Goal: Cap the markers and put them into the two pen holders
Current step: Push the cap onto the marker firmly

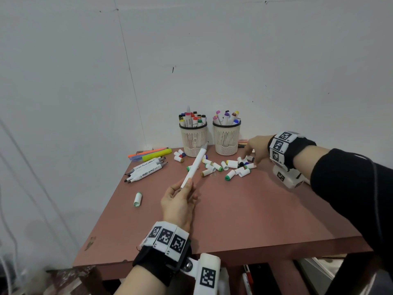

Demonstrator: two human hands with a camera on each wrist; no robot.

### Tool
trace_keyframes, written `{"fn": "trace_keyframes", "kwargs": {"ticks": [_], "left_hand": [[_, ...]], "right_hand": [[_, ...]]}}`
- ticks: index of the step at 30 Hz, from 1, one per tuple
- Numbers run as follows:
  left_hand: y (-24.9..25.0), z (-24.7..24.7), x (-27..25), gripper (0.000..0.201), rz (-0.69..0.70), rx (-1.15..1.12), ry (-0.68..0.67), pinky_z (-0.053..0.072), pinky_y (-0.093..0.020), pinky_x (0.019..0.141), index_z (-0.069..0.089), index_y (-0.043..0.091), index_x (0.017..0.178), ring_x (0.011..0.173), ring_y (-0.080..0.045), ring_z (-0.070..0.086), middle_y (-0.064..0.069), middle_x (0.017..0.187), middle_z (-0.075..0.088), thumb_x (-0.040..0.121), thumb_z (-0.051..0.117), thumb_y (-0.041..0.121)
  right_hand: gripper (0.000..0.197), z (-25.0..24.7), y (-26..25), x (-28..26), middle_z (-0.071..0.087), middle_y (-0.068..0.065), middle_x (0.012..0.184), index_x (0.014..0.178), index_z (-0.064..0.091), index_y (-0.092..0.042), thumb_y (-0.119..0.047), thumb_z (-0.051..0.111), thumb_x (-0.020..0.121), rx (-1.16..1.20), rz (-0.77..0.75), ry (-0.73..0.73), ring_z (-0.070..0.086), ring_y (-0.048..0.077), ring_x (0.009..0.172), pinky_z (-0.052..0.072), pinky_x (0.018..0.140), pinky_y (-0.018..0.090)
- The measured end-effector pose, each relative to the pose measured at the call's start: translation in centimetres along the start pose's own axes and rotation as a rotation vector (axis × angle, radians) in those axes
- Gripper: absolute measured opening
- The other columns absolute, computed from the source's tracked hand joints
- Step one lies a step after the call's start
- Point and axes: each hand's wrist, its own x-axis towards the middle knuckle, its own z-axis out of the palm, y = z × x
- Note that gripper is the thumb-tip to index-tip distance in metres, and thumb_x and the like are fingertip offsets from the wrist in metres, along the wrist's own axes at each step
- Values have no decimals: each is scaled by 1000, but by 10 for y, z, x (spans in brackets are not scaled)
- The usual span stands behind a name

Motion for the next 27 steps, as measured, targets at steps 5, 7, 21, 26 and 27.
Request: {"fn": "trace_keyframes", "kwargs": {"ticks": [5,7,21,26,27], "left_hand": [[0,1,0,9,3,-4,12,52,-22,48,56,8,88,46,-8,60,-6,69,61,87,62,2],[0,1,0,9,2,-7,13,52,-21,46,56,8,88,46,-7,60,-7,70,62,87,62,2],[1,3,-2,8,3,16,16,51,-20,46,56,8,87,47,-6,61,-8,76,59,87,62,2],[2,3,-3,9,-2,9,15,52,-21,48,56,8,88,47,-7,61,-9,76,60,87,62,2],[2,3,-3,9,-1,6,17,52,-21,47,56,8,87,46,-8,61,-9,76,59,87,61,2]], "right_hand": [[48,1,-3,2,61,0,126,128,59,-23,-7,65,84,93,-67,24,51,9,96,41,84,22],[45,-2,-2,2,61,0,124,126,60,-23,-5,63,84,95,-61,87,51,10,94,42,85,22],[29,7,0,-10,65,2,87,112,65,-13,-10,67,83,7,-27,-51,56,6,58,41,54,15],[32,5,0,-15,65,0,95,112,64,-21,-10,68,82,11,-57,47,59,16,86,46,71,22],[35,5,-1,-15,63,-2,93,114,64,-25,-9,67,82,29,-81,52,58,15,87,47,72,22]]}}
